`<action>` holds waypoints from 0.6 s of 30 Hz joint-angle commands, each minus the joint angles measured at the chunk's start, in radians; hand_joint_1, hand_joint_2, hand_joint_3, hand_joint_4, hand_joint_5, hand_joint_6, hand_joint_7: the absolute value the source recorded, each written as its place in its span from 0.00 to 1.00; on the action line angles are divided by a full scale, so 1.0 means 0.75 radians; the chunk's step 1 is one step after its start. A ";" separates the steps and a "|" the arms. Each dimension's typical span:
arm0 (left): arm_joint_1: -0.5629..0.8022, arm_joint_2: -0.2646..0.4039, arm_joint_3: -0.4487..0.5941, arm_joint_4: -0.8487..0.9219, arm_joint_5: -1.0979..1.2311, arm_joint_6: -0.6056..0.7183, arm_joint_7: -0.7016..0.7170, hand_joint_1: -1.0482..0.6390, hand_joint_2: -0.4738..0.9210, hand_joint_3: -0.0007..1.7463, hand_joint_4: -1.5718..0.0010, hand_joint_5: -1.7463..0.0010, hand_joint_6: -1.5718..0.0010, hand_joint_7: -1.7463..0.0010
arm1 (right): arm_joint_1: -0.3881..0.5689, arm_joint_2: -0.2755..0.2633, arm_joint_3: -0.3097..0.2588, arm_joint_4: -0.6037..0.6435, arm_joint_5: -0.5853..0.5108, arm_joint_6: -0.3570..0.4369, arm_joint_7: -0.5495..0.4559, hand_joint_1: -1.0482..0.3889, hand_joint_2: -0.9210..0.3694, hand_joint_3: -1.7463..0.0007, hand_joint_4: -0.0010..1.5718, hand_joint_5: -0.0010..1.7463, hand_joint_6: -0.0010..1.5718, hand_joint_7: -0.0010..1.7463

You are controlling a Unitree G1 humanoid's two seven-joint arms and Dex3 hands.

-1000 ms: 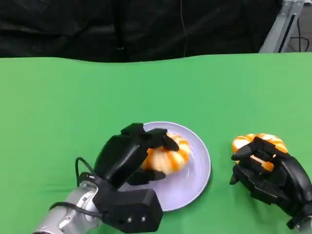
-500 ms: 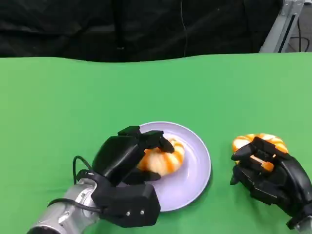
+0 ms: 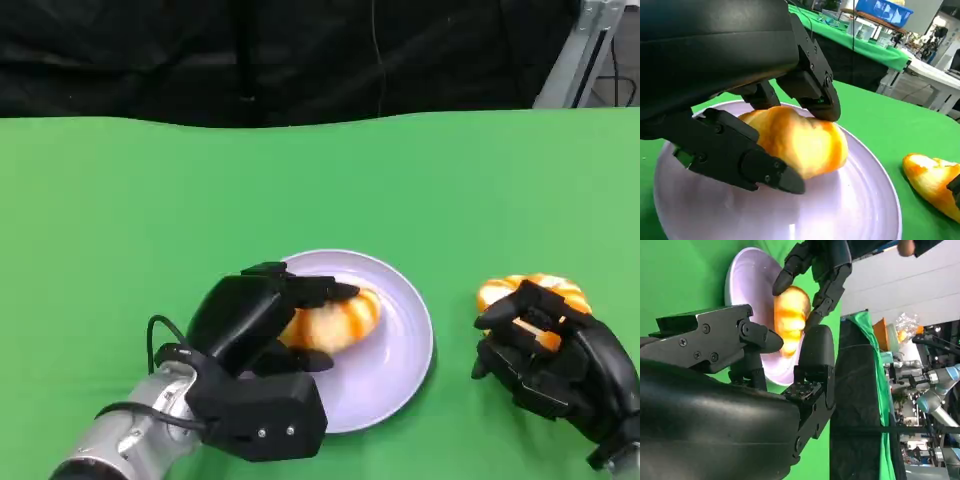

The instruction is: Grasp the bread from the table and place it into the plate.

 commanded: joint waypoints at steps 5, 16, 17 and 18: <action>0.001 0.035 -0.005 -0.010 0.000 -0.017 0.002 0.08 1.00 0.34 0.57 0.96 0.65 1.00 | 0.020 -0.011 0.002 -0.055 -0.001 0.042 -0.030 0.75 0.00 0.75 0.28 1.00 0.41 0.51; 0.005 0.048 0.013 -0.003 -0.049 -0.056 -0.065 0.00 1.00 0.40 0.63 1.00 0.78 1.00 | 0.027 -0.007 0.000 -0.082 0.015 0.075 -0.026 0.72 0.00 0.78 0.25 1.00 0.36 0.66; 0.006 0.052 0.013 -0.004 -0.051 -0.061 -0.072 0.00 1.00 0.40 0.68 1.00 0.82 1.00 | 0.026 -0.007 0.000 -0.080 0.016 0.073 -0.024 0.71 0.00 0.80 0.25 1.00 0.36 0.67; 0.006 0.055 0.012 -0.005 -0.053 -0.064 -0.077 0.00 1.00 0.40 0.70 1.00 0.83 1.00 | 0.025 -0.006 0.000 -0.079 0.016 0.072 -0.023 0.70 0.00 0.81 0.25 1.00 0.37 0.68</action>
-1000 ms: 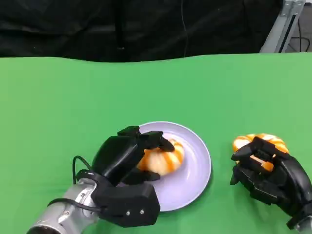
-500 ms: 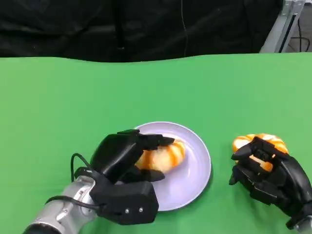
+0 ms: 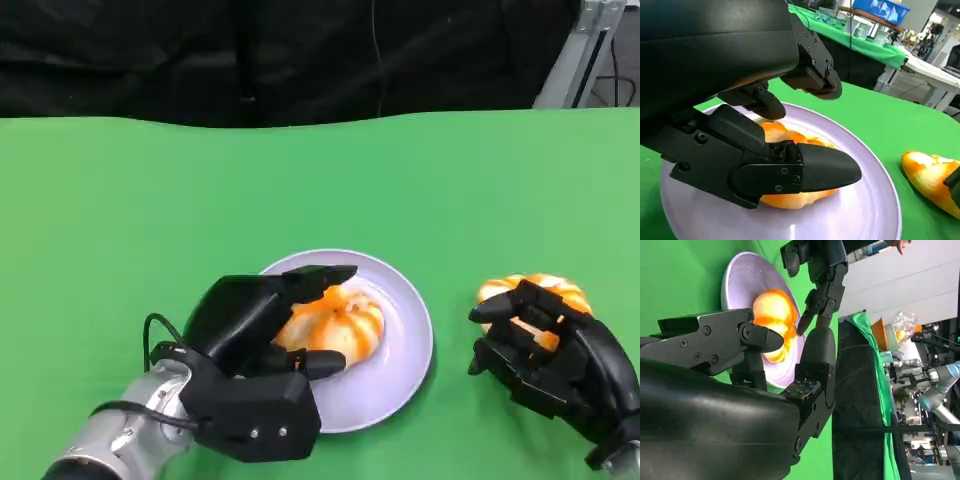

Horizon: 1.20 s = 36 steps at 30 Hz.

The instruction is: Grasp the bread from the table and place it into the plate.

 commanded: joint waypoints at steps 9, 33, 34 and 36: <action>0.041 0.055 0.032 -0.074 -0.057 -0.013 -0.065 0.00 1.00 0.38 0.79 1.00 0.90 1.00 | 0.013 -0.011 0.001 -0.024 0.000 -0.008 -0.012 0.71 0.00 0.80 0.26 1.00 0.36 0.70; 0.254 0.065 0.231 -0.329 -0.112 -0.168 0.099 0.03 1.00 0.34 0.70 0.98 0.81 0.98 | 0.010 -0.014 0.004 -0.003 -0.013 -0.059 -0.011 0.77 0.05 0.63 0.30 1.00 0.32 0.76; 0.263 0.065 0.241 -0.334 -0.119 -0.183 0.107 0.04 1.00 0.34 0.70 0.98 0.81 0.98 | 0.008 -0.013 0.003 0.000 -0.010 -0.061 -0.007 0.77 0.06 0.63 0.30 1.00 0.32 0.76; 0.282 0.066 0.264 -0.344 -0.150 -0.220 0.107 0.05 1.00 0.33 0.69 0.98 0.80 0.98 | 0.006 -0.011 0.001 0.003 -0.006 -0.062 -0.004 0.77 0.06 0.62 0.30 1.00 0.32 0.77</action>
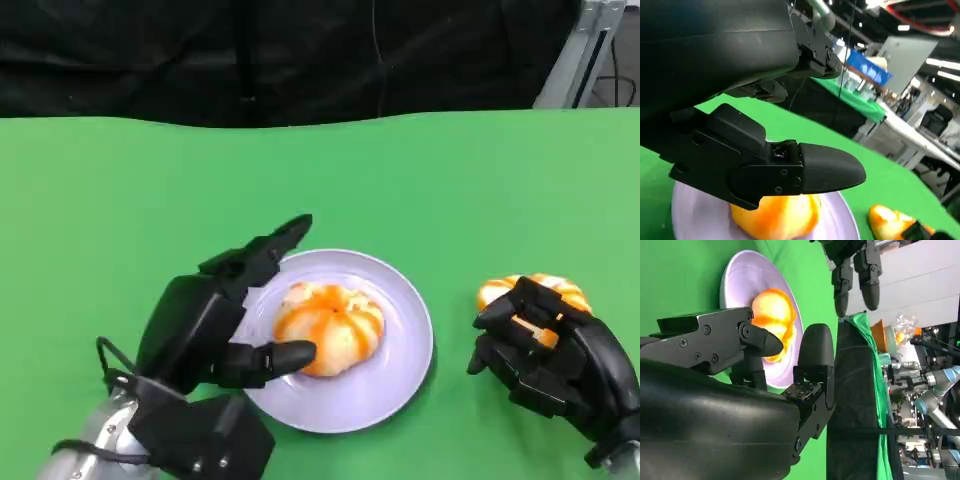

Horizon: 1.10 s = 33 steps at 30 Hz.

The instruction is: Grasp the bread from the table and place it into the plate.

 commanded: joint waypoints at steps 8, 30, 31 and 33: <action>0.120 0.005 0.133 -0.072 -0.191 -0.169 0.001 0.13 1.00 0.30 0.64 0.98 0.76 0.99 | 0.002 -0.012 -0.009 0.012 0.015 -0.014 0.006 0.77 0.07 0.61 0.30 1.00 0.32 0.77; 0.273 -0.048 0.245 -0.069 -0.798 -0.440 -0.451 0.26 1.00 0.16 0.55 0.99 0.67 0.99 | 0.004 -0.014 -0.013 0.006 0.018 -0.019 0.016 0.79 0.10 0.54 0.30 1.00 0.31 0.80; 0.284 -0.050 0.250 -0.070 -0.822 -0.441 -0.475 0.28 1.00 0.16 0.55 0.99 0.66 0.99 | 0.004 -0.016 -0.014 0.006 0.018 -0.017 0.016 0.79 0.10 0.54 0.30 1.00 0.31 0.80; 0.302 -0.054 0.263 -0.064 -0.859 -0.452 -0.519 0.28 1.00 0.16 0.55 0.99 0.66 0.99 | 0.005 -0.021 -0.013 0.002 0.014 -0.008 0.012 0.79 0.10 0.54 0.30 1.00 0.31 0.80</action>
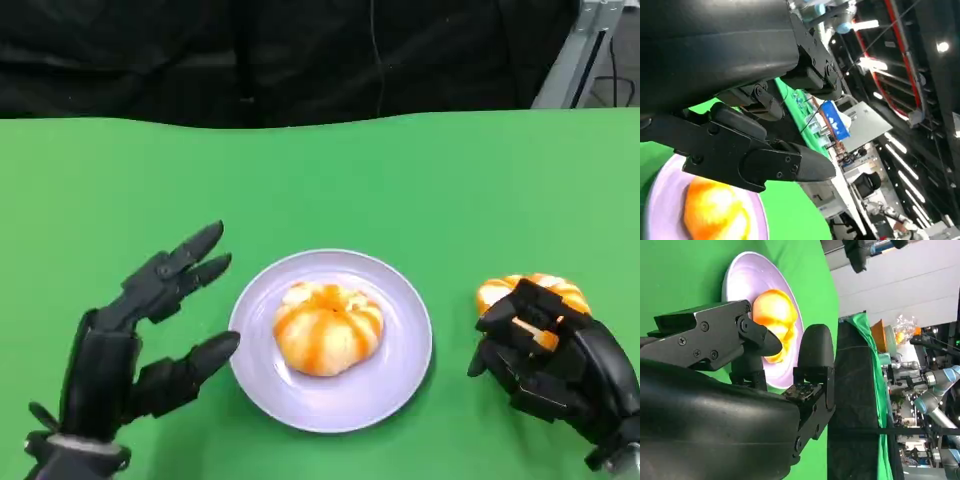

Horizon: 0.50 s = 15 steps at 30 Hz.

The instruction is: Grasp the bread from the table and place it into the plate.

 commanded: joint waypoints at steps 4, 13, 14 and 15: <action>0.079 -0.009 0.060 0.009 -0.192 -0.047 -0.181 0.38 1.00 0.13 0.54 0.99 0.66 0.99 | 0.001 -0.028 -0.012 0.002 0.016 -0.016 0.011 0.79 0.11 0.51 0.30 1.00 0.30 0.80; 0.135 -0.084 0.114 -0.037 -0.539 0.075 -0.473 0.50 1.00 0.12 0.53 0.99 0.59 0.97 | -0.006 -0.030 -0.020 0.012 0.019 -0.014 0.029 0.80 0.11 0.50 0.30 1.00 0.29 0.82; 0.141 -0.092 0.124 -0.045 -0.557 0.095 -0.494 0.51 1.00 0.12 0.53 0.99 0.59 0.97 | -0.007 -0.029 -0.020 0.013 0.018 -0.016 0.028 0.80 0.11 0.50 0.31 1.00 0.29 0.82; 0.145 -0.098 0.134 -0.052 -0.568 0.110 -0.512 0.52 1.00 0.12 0.53 0.99 0.58 0.97 | -0.008 -0.029 -0.021 0.014 0.017 -0.017 0.027 0.80 0.11 0.50 0.31 1.00 0.29 0.82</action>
